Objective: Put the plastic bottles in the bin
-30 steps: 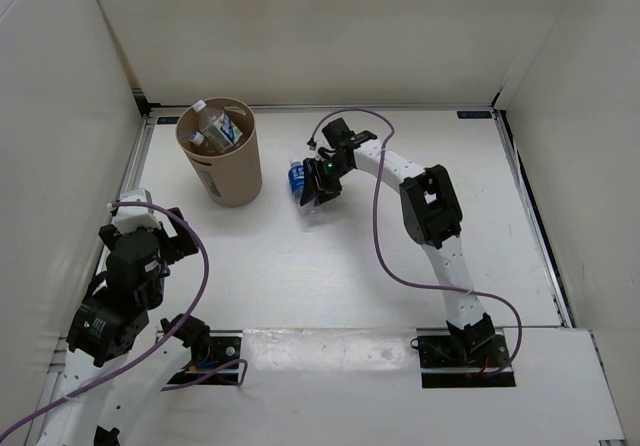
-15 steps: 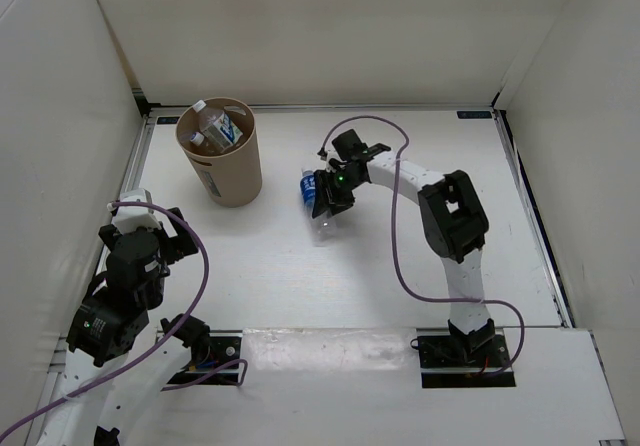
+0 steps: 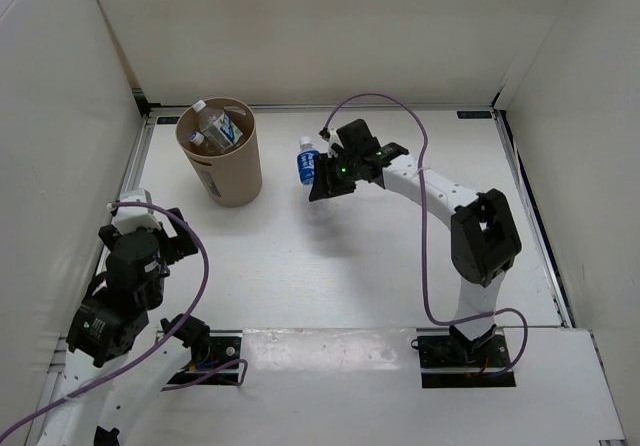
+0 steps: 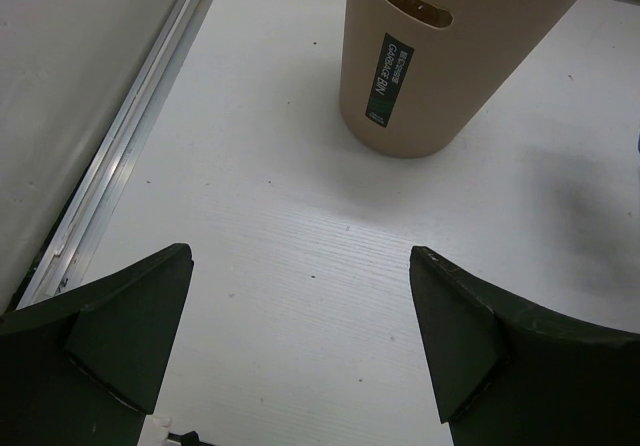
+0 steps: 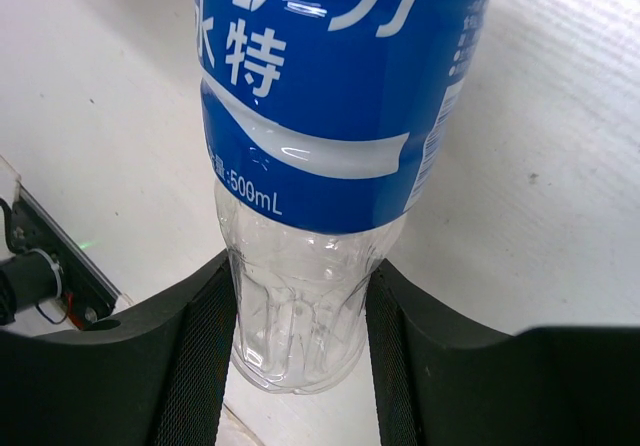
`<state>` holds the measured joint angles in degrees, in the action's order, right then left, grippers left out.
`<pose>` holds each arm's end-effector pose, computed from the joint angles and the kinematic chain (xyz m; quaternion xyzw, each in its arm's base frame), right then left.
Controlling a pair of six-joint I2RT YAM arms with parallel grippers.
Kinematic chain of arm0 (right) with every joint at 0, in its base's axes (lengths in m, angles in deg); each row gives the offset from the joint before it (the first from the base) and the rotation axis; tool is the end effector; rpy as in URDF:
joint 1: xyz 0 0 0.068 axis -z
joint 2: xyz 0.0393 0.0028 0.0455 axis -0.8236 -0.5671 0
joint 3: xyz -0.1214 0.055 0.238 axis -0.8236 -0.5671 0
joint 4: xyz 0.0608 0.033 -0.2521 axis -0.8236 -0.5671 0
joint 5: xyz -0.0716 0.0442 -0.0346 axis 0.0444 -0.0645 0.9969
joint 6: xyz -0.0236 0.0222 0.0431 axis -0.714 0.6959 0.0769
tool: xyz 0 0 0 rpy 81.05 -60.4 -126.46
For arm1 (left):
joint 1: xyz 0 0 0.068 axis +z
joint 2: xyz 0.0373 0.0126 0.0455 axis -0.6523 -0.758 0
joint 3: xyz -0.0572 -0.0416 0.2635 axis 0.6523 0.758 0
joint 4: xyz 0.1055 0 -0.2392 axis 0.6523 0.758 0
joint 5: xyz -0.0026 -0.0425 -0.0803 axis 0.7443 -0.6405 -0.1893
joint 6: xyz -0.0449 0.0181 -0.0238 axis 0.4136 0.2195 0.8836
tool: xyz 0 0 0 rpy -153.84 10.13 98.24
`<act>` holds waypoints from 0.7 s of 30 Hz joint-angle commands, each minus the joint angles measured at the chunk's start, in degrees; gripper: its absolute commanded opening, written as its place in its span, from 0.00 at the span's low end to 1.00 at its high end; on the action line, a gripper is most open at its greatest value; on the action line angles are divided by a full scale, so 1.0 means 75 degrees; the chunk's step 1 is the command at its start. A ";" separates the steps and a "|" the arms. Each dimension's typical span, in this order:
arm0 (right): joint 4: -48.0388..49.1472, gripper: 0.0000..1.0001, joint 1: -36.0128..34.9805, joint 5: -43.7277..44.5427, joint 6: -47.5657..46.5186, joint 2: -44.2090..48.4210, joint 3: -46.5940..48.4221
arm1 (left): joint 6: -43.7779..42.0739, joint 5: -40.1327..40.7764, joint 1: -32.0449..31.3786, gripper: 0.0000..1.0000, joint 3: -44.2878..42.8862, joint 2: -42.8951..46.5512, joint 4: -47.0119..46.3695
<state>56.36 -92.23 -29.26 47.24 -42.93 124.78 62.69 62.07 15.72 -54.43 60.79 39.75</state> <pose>0.3327 0.2626 0.2590 -0.2010 0.8962 0.3006 0.2571 0.0607 -0.0052 0.3580 -0.1079 0.8134 0.0645 0.5679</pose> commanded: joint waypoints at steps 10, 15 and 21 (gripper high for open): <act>0.1210 0.00 -0.0206 0.0995 0.0095 0.1697 -0.0360 | 0.0013 0.0106 -0.0078 1.00 0.0009 0.0179 0.0035; 0.2216 0.00 -0.0743 0.2202 -0.0292 0.2167 0.0167 | 0.0025 0.0083 -0.0113 1.00 0.0009 0.0215 0.0046; 0.3132 0.00 -0.1201 0.2941 -0.0960 0.1524 0.1771 | 0.0048 0.0094 -0.0242 1.00 -0.0014 0.0261 0.0081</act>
<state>70.99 -99.85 -11.82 44.11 -29.97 131.40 62.78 62.11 14.39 -54.43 62.05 39.90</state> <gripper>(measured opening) 0.523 0.998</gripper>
